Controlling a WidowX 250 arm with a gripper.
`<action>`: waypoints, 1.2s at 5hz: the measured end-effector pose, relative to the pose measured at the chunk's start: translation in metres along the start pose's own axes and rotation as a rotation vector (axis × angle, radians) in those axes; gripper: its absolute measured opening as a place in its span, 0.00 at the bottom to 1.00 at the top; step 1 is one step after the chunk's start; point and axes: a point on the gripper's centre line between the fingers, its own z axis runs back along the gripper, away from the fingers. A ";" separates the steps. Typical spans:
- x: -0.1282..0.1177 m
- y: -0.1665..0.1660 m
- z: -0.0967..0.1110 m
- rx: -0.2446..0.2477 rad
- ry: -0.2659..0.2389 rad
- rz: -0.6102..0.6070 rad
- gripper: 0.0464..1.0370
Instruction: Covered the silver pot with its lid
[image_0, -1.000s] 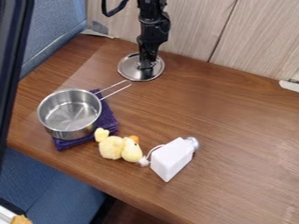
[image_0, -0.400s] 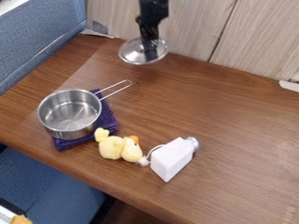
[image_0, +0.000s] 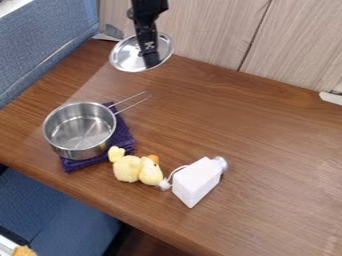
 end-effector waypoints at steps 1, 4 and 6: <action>-0.030 -0.031 0.029 0.040 -0.017 -0.024 0.23; -0.085 -0.075 0.028 0.039 0.099 -0.057 0.23; -0.109 -0.084 0.000 -0.014 0.133 -0.015 0.23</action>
